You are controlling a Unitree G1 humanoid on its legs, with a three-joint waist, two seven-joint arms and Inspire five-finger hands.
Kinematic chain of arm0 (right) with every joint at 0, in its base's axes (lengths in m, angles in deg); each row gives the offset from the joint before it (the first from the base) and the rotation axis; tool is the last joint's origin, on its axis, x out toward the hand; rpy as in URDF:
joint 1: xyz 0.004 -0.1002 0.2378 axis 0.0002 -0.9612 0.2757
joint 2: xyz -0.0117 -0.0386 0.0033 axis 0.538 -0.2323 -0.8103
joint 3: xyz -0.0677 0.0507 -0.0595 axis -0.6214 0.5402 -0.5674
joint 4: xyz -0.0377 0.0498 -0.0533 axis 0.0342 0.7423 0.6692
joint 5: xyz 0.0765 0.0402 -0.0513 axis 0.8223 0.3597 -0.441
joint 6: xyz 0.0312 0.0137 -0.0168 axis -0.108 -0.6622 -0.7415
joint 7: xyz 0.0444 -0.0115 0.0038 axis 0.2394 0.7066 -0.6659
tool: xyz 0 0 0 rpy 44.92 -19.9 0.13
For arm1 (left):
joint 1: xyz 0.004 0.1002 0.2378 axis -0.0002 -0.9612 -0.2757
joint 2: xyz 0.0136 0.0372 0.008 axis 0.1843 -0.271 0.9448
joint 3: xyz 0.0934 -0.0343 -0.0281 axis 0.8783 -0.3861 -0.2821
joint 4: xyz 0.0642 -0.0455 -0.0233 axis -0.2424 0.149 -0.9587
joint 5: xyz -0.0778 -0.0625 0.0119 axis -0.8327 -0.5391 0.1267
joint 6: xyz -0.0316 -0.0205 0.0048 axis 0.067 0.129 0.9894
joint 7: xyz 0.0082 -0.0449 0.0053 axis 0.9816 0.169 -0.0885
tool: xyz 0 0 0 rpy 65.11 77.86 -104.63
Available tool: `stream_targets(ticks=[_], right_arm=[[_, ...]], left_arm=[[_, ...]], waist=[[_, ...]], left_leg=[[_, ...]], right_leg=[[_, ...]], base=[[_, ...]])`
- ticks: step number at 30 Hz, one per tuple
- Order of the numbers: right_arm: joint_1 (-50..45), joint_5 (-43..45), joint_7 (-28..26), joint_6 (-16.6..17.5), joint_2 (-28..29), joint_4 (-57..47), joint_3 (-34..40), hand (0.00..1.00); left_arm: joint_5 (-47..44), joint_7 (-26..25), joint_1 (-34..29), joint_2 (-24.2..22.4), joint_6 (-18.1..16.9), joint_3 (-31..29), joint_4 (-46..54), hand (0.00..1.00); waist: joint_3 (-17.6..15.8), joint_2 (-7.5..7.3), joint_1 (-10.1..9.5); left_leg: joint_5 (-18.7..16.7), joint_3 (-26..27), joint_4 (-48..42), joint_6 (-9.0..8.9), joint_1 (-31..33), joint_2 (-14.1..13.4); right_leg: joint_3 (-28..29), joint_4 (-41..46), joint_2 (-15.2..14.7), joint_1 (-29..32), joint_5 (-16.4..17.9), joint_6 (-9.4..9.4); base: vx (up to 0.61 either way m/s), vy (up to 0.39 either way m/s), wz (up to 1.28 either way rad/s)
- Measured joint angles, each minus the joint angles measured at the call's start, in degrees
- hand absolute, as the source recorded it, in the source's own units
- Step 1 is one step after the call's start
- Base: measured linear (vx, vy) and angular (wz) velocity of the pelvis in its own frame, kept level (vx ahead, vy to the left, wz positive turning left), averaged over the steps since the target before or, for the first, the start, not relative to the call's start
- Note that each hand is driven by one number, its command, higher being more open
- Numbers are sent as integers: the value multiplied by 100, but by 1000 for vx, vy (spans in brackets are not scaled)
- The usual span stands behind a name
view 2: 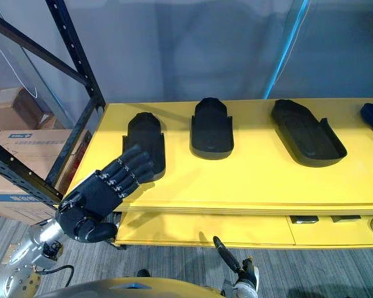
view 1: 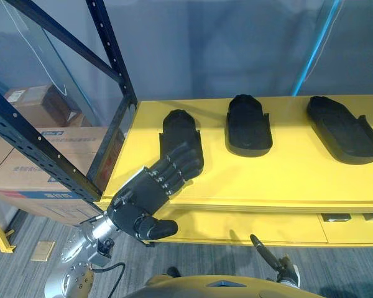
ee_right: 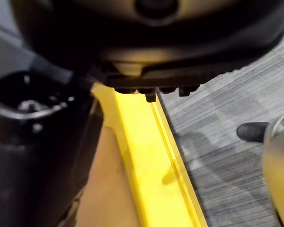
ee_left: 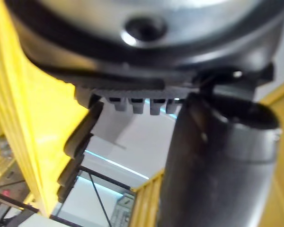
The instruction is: Walk over and take three plastic housings, then place them on the shelf
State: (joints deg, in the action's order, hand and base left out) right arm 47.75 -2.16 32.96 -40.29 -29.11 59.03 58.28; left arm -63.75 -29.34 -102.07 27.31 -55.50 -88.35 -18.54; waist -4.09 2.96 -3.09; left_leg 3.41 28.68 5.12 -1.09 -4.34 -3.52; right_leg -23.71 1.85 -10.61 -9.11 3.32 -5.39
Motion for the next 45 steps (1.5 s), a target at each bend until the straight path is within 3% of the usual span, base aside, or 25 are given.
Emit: stream_targets(ticks=[3,7,13,19,25,33,39,45], right_arm=[[43,-3,-53,-77,-2,19,-109,100],[58,-7,-153,-130,-1,31,-125,100],[49,-40,-168,-130,0,32,-122,100],[40,-52,-163,-132,2,31,-128,100],[50,-59,-154,-146,-5,28,-124,100],[39,-65,-159,-239,-182,28,-138,100],[53,-65,-158,-248,-215,27,-146,100],[71,-62,-155,-248,-227,25,-177,100]], left_arm=[[489,-416,-27,20,17,188,-227,100],[475,-932,-30,35,12,273,-478,100],[475,-995,68,139,10,272,-483,100],[460,-1401,444,149,-11,259,-792,100],[447,-1480,693,148,-13,205,-971,100],[446,-1489,921,28,134,211,-1460,100],[200,-1697,1031,-44,114,297,-1772,100],[184,-1550,1101,-45,30,299,-1826,100]], waist=[[-12,-16,-11],[-37,-59,-43],[-32,-55,-75],[21,-29,-49],[57,15,11],[187,231,11],[178,244,34],[135,208,62]], left_leg=[[-12,12,0,-7,1,8],[-58,64,-1,-23,-5,28],[-151,282,-2,-21,-74,69],[-256,411,-2,-56,-218,87],[-230,422,-6,-68,-285,106],[-205,406,-6,-102,-345,112],[-226,449,-2,-133,-400,112],[-187,464,0,-133,-399,101]], right_leg=[[-1,-3,-11,-1,-2,-3],[-3,-4,-39,-2,-7,-11],[31,12,-121,-13,-27,-43],[47,90,-164,-48,-36,-53],[39,109,-183,-93,-34,-53],[33,112,-181,-152,-8,-19],[46,112,-182,-187,56,-19],[43,112,-176,-181,87,-7]], base=[[49,24,-1],[58,30,-2],[61,47,-5],[46,40,-9],[44,20,-1],[14,-4,1],[-42,-9,-5],[-37,2,-1]])
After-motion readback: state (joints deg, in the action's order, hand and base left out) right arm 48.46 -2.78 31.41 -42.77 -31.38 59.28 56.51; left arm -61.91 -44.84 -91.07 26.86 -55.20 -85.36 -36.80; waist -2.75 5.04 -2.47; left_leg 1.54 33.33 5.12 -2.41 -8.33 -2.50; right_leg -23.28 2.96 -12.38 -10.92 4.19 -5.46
